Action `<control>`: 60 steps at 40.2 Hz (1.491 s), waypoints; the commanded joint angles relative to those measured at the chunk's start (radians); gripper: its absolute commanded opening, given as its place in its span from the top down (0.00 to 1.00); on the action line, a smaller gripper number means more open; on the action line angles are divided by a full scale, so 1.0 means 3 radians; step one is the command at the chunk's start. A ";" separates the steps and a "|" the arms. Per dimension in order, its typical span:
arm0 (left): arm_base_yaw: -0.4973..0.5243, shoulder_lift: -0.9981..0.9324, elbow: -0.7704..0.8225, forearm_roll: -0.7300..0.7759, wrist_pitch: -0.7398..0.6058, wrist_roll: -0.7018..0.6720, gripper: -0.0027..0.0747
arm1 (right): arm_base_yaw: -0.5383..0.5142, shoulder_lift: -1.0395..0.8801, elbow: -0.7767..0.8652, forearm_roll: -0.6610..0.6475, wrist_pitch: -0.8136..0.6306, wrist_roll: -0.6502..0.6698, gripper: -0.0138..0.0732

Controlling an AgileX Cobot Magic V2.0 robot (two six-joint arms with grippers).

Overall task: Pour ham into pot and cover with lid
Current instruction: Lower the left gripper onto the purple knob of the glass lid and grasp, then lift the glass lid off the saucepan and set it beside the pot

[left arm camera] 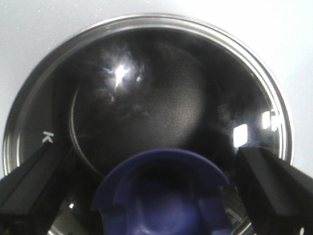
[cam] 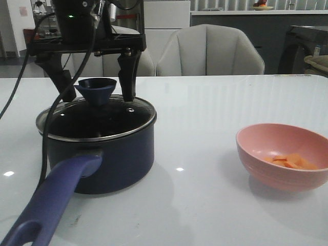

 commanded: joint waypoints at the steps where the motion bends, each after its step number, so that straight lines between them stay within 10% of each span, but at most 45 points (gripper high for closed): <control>1: -0.0018 -0.0114 -0.0080 -0.0087 0.0168 -0.0039 0.10 | -0.0003 -0.0068 0.0036 -0.0031 -0.0255 -0.0010 0.66; 24: -0.0018 -0.0114 -0.0080 -0.0216 0.0168 -0.0009 0.62 | -0.0003 -0.0068 0.0036 -0.0031 -0.0255 -0.0010 0.66; 60: 0.0291 -0.0498 -0.0341 0.0016 0.0168 0.0259 0.65 | -0.0003 -0.0068 0.0036 -0.0031 -0.0255 -0.0010 0.66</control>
